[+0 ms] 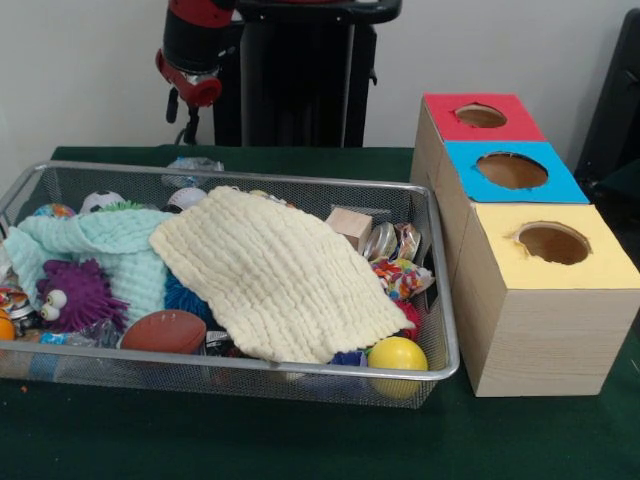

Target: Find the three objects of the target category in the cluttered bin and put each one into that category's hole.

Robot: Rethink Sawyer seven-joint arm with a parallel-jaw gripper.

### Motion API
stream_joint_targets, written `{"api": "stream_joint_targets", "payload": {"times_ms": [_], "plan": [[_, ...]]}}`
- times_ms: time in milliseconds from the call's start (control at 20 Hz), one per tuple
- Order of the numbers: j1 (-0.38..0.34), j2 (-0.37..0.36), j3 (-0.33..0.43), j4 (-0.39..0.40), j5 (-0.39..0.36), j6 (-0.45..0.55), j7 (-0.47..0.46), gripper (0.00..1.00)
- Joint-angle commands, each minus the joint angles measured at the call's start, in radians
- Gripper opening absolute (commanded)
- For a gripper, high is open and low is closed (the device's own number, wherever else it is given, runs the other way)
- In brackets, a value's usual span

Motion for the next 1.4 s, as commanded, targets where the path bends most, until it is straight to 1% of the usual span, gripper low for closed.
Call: {"api": "stream_joint_targets", "payload": {"times_ms": [50, 450, 700, 950, 1250, 1400], "plan": [[-0.007, 0.004, 0.132, -0.106, 0.052, -0.01, 0.079, 1.0], [-0.013, 0.012, 0.132, -0.101, 0.037, -0.083, 0.09, 1.0], [-0.016, 0.037, 0.134, -0.104, 0.042, -0.115, 0.098, 1.0], [-0.022, 0.067, 0.126, -0.104, 0.034, -0.207, 0.106, 1.0], [-0.031, 0.076, 0.129, -0.092, 0.046, -0.223, 0.111, 1.0], [-0.029, 0.098, 0.124, -0.092, 0.051, -0.264, 0.115, 1.0]]}}
